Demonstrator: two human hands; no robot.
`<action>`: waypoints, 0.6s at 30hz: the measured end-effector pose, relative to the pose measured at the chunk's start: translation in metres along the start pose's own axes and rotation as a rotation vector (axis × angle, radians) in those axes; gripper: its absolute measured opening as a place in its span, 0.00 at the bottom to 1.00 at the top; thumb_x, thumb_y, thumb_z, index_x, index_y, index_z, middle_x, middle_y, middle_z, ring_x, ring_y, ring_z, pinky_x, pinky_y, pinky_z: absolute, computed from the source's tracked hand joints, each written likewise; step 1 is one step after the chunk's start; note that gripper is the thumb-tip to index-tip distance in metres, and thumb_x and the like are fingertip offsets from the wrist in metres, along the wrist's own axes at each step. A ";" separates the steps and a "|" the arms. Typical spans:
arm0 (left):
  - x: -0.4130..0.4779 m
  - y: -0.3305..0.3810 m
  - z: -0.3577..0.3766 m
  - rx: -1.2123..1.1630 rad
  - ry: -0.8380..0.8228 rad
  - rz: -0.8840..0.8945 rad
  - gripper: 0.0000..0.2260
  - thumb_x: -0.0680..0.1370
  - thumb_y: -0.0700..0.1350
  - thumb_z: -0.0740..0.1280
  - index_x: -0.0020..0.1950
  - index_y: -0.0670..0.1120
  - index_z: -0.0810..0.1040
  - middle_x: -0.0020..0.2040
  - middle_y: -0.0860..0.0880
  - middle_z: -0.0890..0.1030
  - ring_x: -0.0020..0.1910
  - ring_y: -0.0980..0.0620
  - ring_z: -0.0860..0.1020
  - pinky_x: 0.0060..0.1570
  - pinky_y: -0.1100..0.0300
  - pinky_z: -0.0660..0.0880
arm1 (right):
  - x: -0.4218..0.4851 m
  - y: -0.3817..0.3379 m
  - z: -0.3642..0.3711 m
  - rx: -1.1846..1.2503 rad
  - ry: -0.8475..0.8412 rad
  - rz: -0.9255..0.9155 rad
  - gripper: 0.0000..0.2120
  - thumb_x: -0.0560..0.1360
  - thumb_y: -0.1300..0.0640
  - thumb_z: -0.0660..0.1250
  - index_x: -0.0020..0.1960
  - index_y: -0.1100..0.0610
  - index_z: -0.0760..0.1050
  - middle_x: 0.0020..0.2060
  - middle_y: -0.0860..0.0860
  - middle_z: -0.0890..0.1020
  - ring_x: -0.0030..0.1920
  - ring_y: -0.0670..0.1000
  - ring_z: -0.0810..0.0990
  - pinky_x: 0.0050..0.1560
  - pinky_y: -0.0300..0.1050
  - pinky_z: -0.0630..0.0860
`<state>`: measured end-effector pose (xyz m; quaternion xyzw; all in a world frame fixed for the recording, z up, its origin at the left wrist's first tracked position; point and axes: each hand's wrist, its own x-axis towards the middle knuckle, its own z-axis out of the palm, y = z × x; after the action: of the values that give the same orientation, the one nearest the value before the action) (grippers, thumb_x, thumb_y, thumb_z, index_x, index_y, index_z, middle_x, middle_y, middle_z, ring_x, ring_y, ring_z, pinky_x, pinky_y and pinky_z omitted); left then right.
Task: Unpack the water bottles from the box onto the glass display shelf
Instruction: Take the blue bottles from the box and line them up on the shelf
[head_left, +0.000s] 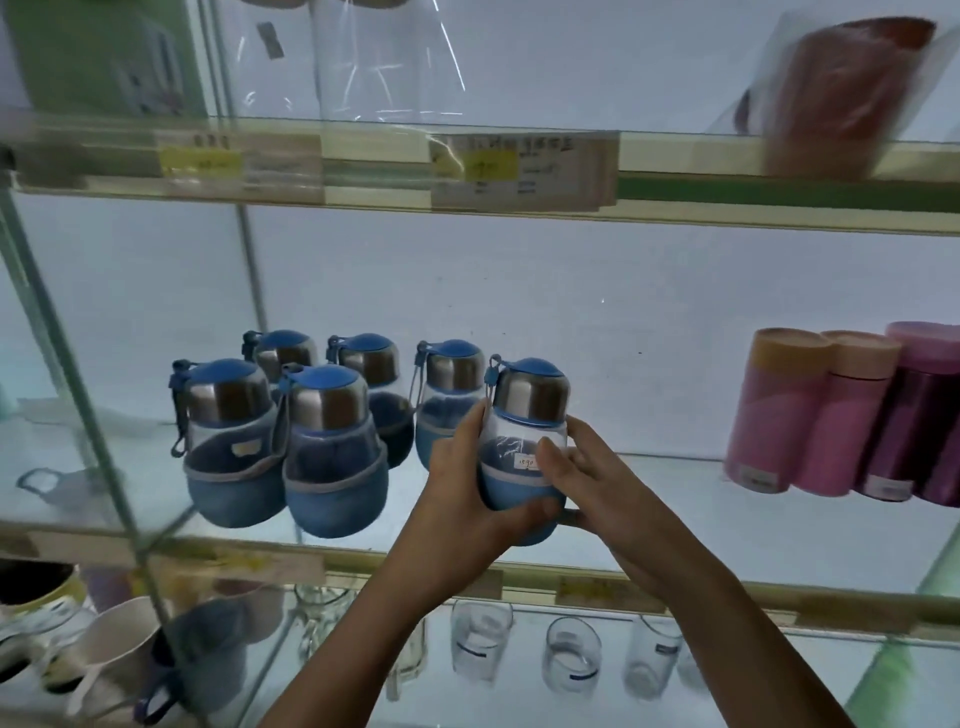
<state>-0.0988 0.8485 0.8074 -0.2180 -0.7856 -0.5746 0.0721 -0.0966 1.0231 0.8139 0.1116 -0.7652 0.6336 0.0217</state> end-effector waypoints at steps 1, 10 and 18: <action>-0.001 -0.003 -0.005 0.013 0.008 -0.006 0.39 0.70 0.50 0.80 0.75 0.63 0.63 0.68 0.54 0.74 0.65 0.56 0.78 0.60 0.55 0.80 | 0.002 0.001 0.004 -0.002 -0.008 0.004 0.29 0.73 0.34 0.65 0.72 0.39 0.69 0.64 0.47 0.81 0.63 0.48 0.83 0.63 0.54 0.81; -0.003 -0.023 -0.034 0.074 0.094 -0.028 0.41 0.70 0.60 0.77 0.77 0.65 0.59 0.73 0.62 0.71 0.71 0.59 0.71 0.68 0.49 0.75 | 0.023 0.001 0.036 -0.098 -0.032 0.013 0.30 0.73 0.35 0.64 0.74 0.37 0.66 0.68 0.46 0.78 0.65 0.49 0.81 0.67 0.56 0.78; -0.005 -0.032 -0.033 0.092 0.125 -0.014 0.42 0.73 0.60 0.75 0.80 0.62 0.54 0.74 0.61 0.70 0.73 0.59 0.69 0.70 0.48 0.73 | 0.026 0.002 0.044 -0.142 -0.012 0.002 0.34 0.69 0.33 0.66 0.74 0.34 0.62 0.69 0.42 0.77 0.66 0.47 0.79 0.68 0.50 0.77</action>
<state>-0.1125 0.8083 0.7883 -0.1726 -0.8065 -0.5510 0.1271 -0.1176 0.9767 0.8079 0.1129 -0.8086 0.5769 0.0242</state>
